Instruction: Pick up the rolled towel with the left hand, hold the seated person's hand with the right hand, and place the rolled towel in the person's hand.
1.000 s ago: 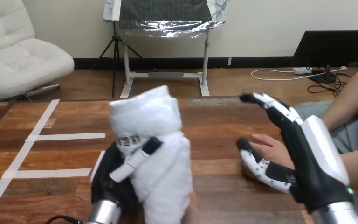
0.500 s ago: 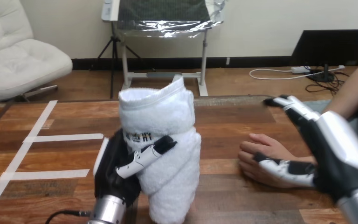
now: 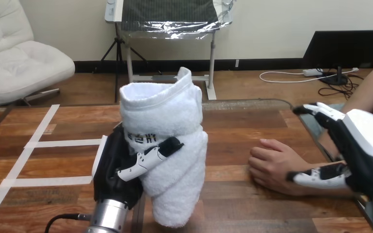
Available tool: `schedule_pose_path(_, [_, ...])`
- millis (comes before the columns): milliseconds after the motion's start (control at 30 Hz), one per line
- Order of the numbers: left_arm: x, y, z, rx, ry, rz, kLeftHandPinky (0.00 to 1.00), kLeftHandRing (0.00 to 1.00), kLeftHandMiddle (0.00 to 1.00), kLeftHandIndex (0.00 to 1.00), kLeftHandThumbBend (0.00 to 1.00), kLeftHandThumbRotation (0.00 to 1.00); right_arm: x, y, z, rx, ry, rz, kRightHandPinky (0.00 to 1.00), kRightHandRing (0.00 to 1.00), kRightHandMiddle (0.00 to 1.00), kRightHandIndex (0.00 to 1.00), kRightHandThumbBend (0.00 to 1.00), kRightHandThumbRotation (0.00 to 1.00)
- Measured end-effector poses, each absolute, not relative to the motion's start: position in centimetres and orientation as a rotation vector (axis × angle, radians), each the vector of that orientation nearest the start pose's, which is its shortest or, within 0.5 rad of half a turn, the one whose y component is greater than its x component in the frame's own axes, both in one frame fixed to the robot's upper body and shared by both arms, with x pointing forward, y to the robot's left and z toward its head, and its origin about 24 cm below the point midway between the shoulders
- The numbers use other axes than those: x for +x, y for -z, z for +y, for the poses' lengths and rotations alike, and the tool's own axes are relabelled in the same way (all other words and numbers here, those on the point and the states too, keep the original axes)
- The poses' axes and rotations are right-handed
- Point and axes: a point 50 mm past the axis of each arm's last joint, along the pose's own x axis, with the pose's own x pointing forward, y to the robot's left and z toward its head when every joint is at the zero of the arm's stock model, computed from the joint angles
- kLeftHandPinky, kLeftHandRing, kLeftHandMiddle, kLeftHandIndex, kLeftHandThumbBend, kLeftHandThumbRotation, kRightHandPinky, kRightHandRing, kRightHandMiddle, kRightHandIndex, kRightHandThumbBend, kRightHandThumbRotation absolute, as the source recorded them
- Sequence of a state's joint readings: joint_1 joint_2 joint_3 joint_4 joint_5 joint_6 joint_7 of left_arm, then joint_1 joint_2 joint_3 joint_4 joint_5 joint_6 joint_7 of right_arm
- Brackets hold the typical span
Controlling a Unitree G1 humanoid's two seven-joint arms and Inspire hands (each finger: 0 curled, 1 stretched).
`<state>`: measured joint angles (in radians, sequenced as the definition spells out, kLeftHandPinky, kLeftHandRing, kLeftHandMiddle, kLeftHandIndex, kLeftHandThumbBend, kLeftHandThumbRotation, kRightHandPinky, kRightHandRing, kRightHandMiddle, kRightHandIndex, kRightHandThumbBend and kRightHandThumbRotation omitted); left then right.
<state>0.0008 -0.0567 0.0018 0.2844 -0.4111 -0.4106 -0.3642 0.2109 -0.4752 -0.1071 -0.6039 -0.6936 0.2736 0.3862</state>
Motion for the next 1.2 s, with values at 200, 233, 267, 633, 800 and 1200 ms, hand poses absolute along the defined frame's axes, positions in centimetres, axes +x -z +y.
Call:
schedule_pose_path(200, [24.2,-1.9,13.5,-0.407,0.213,-0.205,0.38,0.41,0.45,0.49,0.89,0.09,21.0,-13.0,-23.3,-1.221,-0.076,0.109,0.87,0.92,0.91,0.84,0.86,0.00])
schedule_pose_path(233, [24.2,-1.9,13.5,-0.406,0.213,-0.205,0.38,0.41,0.45,0.49,0.89,0.09,21.1,-13.0,-23.5,-1.233,-0.075,0.122,0.87,0.91,0.91,0.84,0.86,0.00])
schedule_pose_path(267, [24.2,-1.9,13.5,-0.405,0.214,-0.205,0.38,0.41,0.45,0.49,0.89,0.09,21.1,-13.0,-23.7,-1.241,-0.074,0.132,0.87,0.91,0.91,0.84,0.86,0.00])
schedule_pose_path(633, [24.2,-1.9,13.4,-0.405,0.217,-0.204,0.37,0.41,0.45,0.49,0.90,0.09,21.9,-12.9,-25.4,-1.334,-0.093,0.267,0.86,0.92,0.91,0.85,0.85,0.00])
schedule_pose_path(800, [24.2,-1.8,13.4,-0.404,0.219,-0.204,0.37,0.41,0.45,0.49,0.90,0.09,22.2,-12.8,-26.2,-1.364,-0.112,0.332,0.86,0.92,0.91,0.85,0.84,0.00])
schedule_pose_path(1200, [24.2,-1.8,13.4,-0.413,0.217,-0.205,0.37,0.41,0.45,0.49,0.91,0.09,23.8,-12.6,-27.5,-1.422,-0.172,0.489,0.87,0.93,0.92,0.88,0.83,0.00])
